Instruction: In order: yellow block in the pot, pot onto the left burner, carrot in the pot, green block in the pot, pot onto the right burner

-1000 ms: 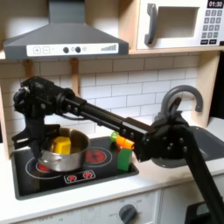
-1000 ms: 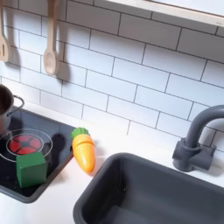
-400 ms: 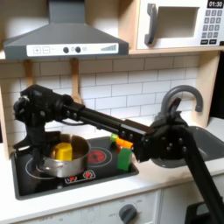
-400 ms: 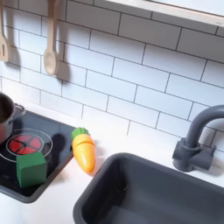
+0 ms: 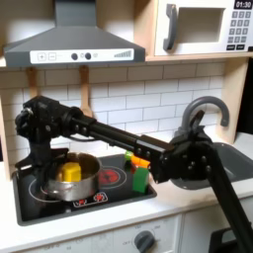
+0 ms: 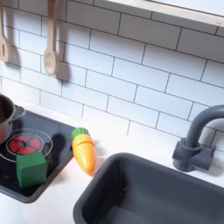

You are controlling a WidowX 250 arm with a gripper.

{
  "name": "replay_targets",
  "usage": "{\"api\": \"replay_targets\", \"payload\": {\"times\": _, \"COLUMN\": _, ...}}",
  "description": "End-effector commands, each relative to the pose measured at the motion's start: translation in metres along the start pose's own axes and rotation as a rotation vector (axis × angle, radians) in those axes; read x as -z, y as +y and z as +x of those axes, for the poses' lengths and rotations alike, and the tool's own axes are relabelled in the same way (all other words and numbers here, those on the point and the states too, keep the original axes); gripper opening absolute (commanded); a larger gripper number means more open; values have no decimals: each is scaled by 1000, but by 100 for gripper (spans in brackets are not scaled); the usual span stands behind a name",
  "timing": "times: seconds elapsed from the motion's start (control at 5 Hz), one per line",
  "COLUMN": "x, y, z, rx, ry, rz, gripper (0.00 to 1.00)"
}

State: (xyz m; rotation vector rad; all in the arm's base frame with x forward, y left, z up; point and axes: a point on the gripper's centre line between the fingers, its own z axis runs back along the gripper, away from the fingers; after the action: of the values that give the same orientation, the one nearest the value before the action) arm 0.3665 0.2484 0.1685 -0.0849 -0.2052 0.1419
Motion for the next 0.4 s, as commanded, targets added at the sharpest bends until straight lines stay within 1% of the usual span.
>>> {"api": "replay_targets", "payload": {"times": 0.0, "x": -20, "y": -12, "z": 6, "rx": 51, "ry": -34, "rz": 48, "gripper": 100}}
{"api": "replay_targets", "payload": {"times": 0.2, "x": -35, "y": -30, "z": 15, "rx": 105, "ry": -76, "rz": 77, "gripper": 100}}
